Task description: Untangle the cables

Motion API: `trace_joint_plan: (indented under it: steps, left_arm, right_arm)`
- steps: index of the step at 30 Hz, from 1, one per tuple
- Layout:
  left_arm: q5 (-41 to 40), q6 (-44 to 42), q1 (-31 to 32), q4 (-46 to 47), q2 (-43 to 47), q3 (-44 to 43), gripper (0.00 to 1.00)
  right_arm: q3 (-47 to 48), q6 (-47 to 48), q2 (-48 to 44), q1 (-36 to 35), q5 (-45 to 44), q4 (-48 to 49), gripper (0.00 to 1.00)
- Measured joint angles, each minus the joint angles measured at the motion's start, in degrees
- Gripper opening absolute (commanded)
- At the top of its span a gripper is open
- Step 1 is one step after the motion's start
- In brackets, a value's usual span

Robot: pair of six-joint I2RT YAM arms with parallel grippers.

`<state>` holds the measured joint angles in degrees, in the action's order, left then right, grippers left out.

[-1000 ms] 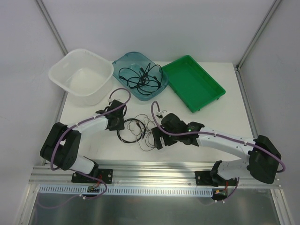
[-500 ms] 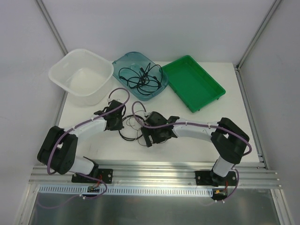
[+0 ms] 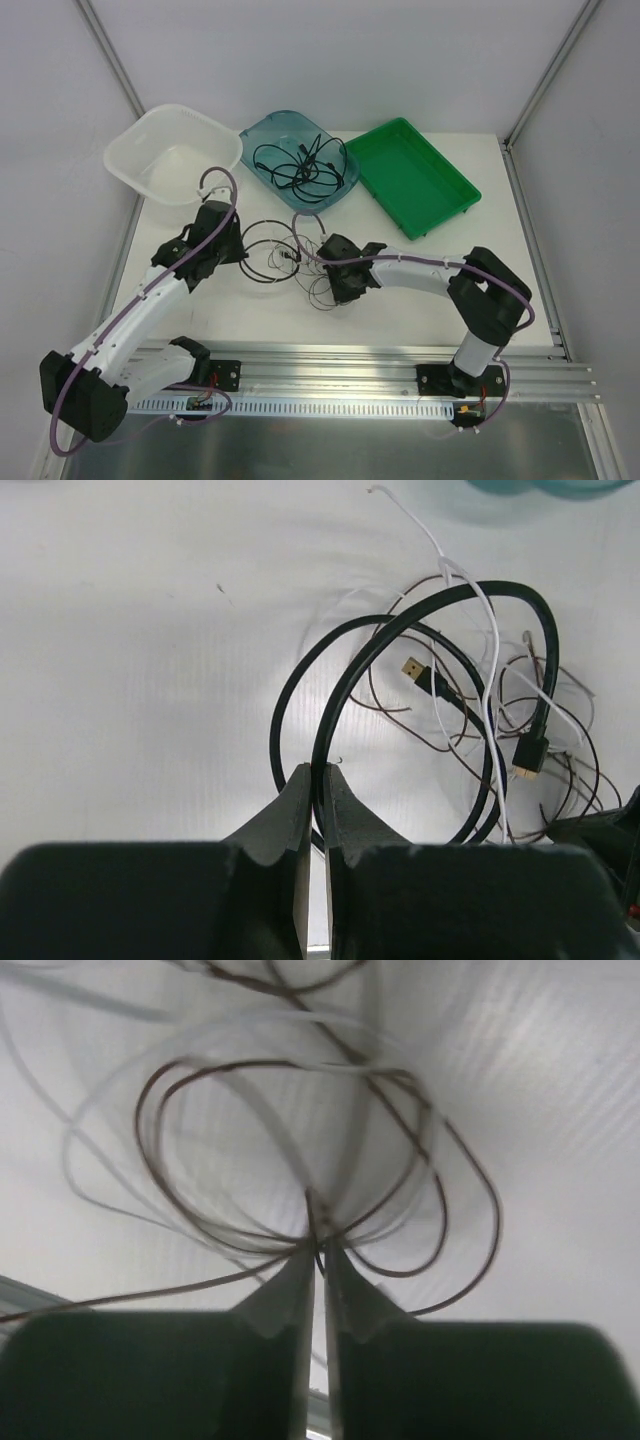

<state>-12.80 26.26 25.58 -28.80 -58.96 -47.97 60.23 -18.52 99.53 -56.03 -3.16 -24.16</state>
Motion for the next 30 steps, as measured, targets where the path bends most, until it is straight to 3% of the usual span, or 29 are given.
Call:
trace_joint_plan:
  steps: [2, 8, 17, 19, 20, 23, 26, 30]
  left_arm:
    - [-1.1, -0.5, -0.7, -2.0, 2.5, -1.5, 0.0]
    - [-6.5, -3.3, -2.8, -8.0, 7.6, -4.9, 0.0]
    - [-18.4, -6.4, -3.2, -15.0, 8.0, -5.9, 0.0]
    - [-19.4, -6.4, -3.4, -15.6, 8.0, -5.9, 0.0]
    - [-19.5, -6.4, -3.6, -16.0, 8.0, -5.9, 0.0]
    - [-17.2, -6.4, -3.6, -16.7, 8.0, -6.2, 0.0]
    - [-12.6, -6.3, -3.6, -16.8, 8.1, -6.9, 0.0]
    - [-6.5, -6.1, -3.4, -16.6, 9.1, -7.0, 0.0]
  right_arm:
    - [-1.7, -0.5, -1.6, 1.6, -0.1, 0.0, 0.01]
    - [-9.4, -0.3, -11.7, 8.5, -1.6, -2.4, 0.01]
    - [-13.9, 3.3, -28.3, 18.9, -5.3, -9.7, 0.02]
    - [-13.9, 4.2, -30.0, 19.0, -5.4, -10.8, 0.12]
    - [-13.9, 4.6, -30.5, 18.9, -4.9, -11.2, 0.27]
    - [-13.9, 5.9, -31.5, 17.8, -2.4, -11.1, 0.54]
    - [-12.6, 7.2, -32.6, 13.3, -0.5, -10.8, 0.66]
    - [-7.9, 8.4, -32.5, 6.6, 0.7, -7.6, 0.69]
